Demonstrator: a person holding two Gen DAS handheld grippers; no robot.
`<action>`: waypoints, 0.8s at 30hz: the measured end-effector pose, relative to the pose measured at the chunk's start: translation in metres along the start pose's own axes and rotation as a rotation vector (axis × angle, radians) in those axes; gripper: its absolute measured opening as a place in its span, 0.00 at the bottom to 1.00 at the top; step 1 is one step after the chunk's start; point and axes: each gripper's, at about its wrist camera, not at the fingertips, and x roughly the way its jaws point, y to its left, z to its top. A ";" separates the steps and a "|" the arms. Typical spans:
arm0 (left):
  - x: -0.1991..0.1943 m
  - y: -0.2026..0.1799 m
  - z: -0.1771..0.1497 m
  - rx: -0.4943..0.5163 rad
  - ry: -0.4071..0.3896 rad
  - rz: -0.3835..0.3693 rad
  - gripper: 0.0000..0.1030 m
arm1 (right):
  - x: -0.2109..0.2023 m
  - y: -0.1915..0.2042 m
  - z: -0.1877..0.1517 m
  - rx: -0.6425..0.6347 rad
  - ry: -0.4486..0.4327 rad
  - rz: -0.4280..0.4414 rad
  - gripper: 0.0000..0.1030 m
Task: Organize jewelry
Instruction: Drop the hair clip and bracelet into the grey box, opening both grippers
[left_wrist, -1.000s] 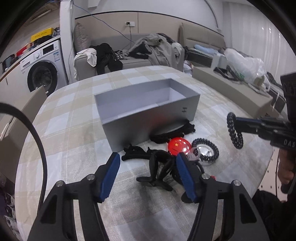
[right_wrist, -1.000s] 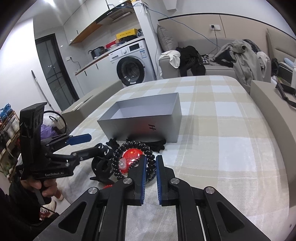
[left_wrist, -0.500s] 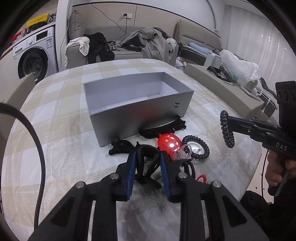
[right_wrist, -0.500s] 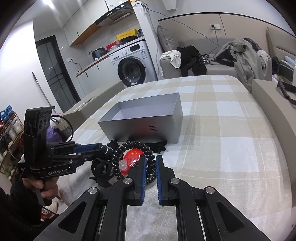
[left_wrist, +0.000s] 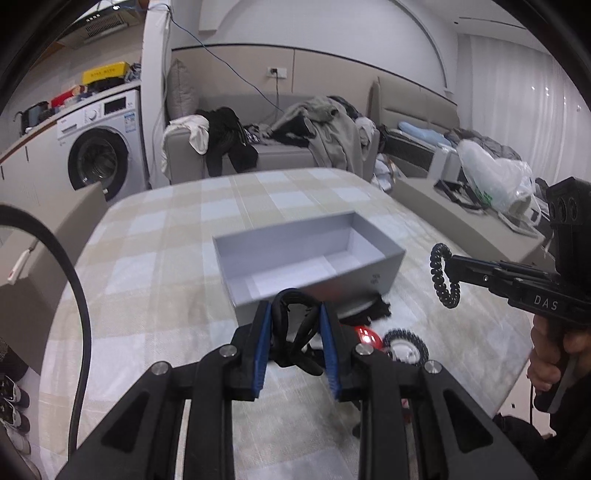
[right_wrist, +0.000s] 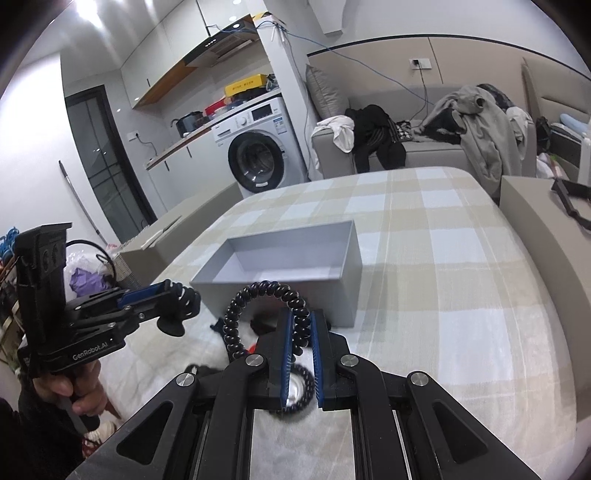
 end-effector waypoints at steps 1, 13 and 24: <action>0.001 0.001 0.003 -0.006 -0.011 0.004 0.20 | 0.001 0.000 0.004 0.001 -0.007 -0.008 0.09; 0.032 0.016 0.029 -0.067 -0.060 0.041 0.20 | 0.042 -0.010 0.040 0.091 -0.005 -0.035 0.09; 0.052 0.021 0.029 -0.078 -0.017 0.055 0.20 | 0.069 -0.006 0.045 0.089 0.046 -0.050 0.12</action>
